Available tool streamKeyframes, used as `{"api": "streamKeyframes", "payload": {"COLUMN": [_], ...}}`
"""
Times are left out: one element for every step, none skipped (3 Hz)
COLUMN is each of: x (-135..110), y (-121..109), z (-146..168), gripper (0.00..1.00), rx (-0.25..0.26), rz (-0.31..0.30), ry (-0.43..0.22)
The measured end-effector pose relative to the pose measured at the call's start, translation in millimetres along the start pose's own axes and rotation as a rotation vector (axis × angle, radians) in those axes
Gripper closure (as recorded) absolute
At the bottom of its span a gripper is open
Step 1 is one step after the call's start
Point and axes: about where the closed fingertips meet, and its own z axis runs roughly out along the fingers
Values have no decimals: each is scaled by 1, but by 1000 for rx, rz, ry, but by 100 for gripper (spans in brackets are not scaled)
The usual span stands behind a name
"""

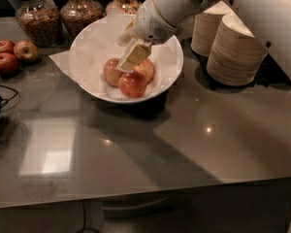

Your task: Pick apple from white bowl

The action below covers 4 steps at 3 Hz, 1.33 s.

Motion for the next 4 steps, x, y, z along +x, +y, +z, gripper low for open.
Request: {"api": "streamKeyframes", "payload": {"x": [-1,1,3,4], "y": [-7,-10,-10,-7], "z": [17,33,49,61], "gripper": [37,25,29,28], "rx": [-16,-38,-73,-97], "rz": [-7,13,87,163], "ry": [22,36,50,71]}}
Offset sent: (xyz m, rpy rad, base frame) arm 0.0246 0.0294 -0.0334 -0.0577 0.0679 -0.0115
